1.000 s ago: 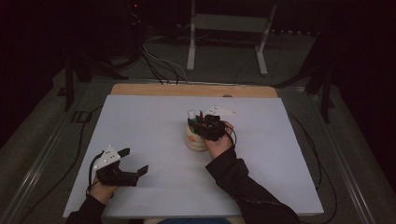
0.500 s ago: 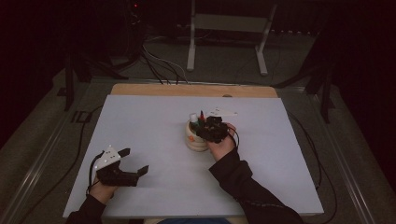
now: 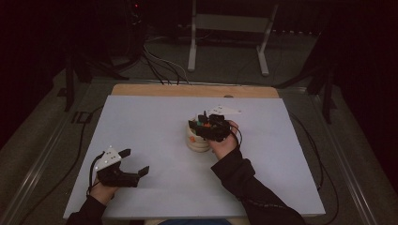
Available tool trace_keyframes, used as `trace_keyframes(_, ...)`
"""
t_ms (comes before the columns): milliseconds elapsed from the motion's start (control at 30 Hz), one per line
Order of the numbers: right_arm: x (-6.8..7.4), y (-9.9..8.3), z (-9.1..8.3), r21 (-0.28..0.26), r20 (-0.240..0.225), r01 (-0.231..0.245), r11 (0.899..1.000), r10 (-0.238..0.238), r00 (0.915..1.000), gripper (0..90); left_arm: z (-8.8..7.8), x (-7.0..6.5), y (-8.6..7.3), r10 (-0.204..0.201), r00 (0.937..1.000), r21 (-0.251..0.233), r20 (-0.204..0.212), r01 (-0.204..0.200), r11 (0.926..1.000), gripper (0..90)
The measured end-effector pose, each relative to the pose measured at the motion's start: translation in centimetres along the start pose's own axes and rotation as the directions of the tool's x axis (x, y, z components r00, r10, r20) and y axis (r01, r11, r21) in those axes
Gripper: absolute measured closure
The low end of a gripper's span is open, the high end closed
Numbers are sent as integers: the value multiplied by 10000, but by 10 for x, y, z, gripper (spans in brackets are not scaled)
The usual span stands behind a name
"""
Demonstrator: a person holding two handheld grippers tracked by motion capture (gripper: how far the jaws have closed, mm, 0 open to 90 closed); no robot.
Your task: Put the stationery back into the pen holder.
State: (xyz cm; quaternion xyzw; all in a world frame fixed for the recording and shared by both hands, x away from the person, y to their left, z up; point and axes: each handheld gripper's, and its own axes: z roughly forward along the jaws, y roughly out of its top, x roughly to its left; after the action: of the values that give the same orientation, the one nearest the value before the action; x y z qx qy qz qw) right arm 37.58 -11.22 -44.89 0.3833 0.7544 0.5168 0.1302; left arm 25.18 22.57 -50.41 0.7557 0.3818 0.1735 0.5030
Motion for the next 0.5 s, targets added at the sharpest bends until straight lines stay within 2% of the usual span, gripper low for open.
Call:
trace_keyframes(100, 1, 4, -2, 17, -104, -67, 10000, 67, 9999, 320, 0, 0, 0, -14, 10000, -2, 2, 14, 10000, 3)
trace_keyframes(167, 0, 6, -4, 68, -284, -166, 9998, 168, 9995, 224, 0, 0, 0, 10, 10000, -5, 0, -10, 10000, 3)
trace_keyframes(233, -1, 7, -5, 185, -618, -59, 9998, 70, 9981, 156, 0, 0, 0, 3, 10000, -15, -1, -3, 10000, 3)
trace_keyframes(500, -3, 12, -12, 318, -1200, 196, 9993, -157, 9927, 44, 0, -1, 0, 29, 10000, 5, 4, -29, 10000, 3)
